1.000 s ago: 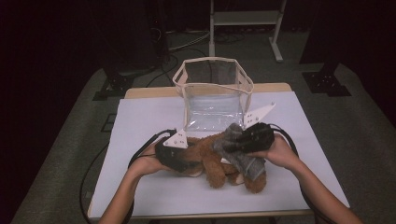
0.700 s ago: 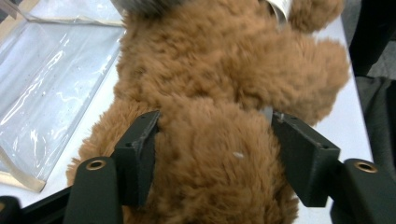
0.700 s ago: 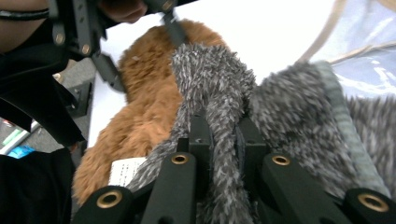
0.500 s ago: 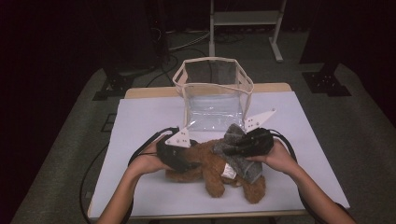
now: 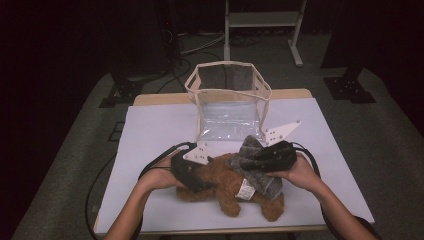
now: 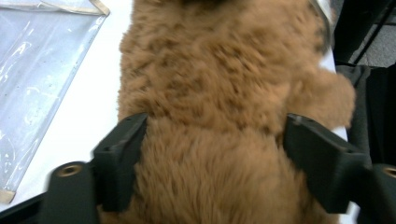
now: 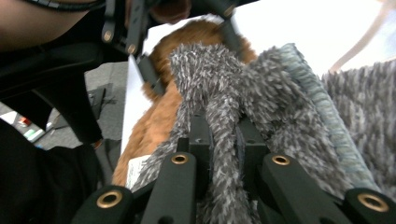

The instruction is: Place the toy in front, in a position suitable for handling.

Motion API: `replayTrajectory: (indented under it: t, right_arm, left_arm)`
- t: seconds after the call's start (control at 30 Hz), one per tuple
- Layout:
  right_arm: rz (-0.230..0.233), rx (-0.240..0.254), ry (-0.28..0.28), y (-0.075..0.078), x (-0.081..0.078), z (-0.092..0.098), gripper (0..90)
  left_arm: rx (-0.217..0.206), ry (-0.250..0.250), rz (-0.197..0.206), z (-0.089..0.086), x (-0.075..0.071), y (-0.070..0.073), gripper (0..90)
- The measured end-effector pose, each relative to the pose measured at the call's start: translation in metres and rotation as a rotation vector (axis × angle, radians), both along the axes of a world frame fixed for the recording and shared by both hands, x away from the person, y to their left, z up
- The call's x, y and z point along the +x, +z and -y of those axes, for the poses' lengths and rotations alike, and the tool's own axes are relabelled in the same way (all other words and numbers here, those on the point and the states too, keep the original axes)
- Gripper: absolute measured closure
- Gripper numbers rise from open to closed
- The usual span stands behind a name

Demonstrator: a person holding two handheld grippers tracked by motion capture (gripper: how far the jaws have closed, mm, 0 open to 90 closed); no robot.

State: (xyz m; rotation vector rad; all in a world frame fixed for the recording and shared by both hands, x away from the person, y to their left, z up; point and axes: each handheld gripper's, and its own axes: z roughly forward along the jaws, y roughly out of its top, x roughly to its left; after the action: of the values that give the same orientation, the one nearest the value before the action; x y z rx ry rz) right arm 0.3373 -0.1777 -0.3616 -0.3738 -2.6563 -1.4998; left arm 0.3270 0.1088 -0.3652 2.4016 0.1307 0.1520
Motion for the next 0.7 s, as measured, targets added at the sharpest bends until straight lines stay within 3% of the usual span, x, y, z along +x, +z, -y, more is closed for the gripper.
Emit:
replayTrajectory:
  t: [0.07,0.2,0.3,0.43,0.53,0.6,0.7]
  right_arm:
    - [-0.008,0.006,0.014,-0.005,-0.006,0.0,79.8]
    - [0.002,0.005,0.033,-0.006,-0.016,0.001,79.9]
    - [0.007,0.004,0.042,-0.007,-0.019,0.002,79.9]
    - [0.0,0.005,0.048,-0.008,-0.018,0.002,79.9]
    - [-0.006,0.007,0.052,-0.008,-0.015,0.002,79.8]
    - [-0.016,0.019,0.05,-0.008,-0.013,0.004,79.7]
    - [-0.028,0.041,0.044,-0.007,-0.01,0.008,79.6]
  left_arm:
    - [-0.003,0.002,-0.017,0.002,0.002,0.001,16.6]
    - [0.058,-0.013,-0.045,0.014,0.005,-0.004,10.1]
    - [0.072,-0.035,-0.072,0.021,0.003,-0.011,9.0]
    - [0.091,-0.027,-0.091,0.024,0.007,-0.012,9.0]
    - [0.103,-0.022,-0.102,0.027,0.007,-0.012,18.9]
    - [0.102,-0.047,-0.068,0.027,0.004,-0.009,33.4]
    - [0.073,-0.053,-0.015,0.026,0.002,-0.006,43.9]
